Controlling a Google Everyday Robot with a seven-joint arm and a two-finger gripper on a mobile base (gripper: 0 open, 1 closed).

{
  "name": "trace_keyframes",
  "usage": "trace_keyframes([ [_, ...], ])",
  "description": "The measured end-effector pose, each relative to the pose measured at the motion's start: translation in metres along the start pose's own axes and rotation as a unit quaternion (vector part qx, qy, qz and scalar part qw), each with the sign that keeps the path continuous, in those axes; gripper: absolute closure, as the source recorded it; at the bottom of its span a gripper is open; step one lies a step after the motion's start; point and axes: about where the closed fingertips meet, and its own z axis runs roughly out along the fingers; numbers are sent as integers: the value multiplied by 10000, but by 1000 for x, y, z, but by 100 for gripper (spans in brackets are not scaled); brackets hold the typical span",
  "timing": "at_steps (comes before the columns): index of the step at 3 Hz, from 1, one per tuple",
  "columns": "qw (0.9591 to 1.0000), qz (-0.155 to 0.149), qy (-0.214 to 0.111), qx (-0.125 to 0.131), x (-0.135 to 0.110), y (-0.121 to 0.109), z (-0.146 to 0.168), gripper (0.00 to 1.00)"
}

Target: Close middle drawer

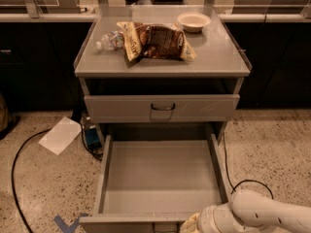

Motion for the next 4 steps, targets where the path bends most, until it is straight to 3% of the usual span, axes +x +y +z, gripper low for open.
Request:
trace_keyframes([
  [3,9998,-73,-112,139,-7,-16,8,100],
  [4,9986,-64,-297,426,-21,-48,12,100],
])
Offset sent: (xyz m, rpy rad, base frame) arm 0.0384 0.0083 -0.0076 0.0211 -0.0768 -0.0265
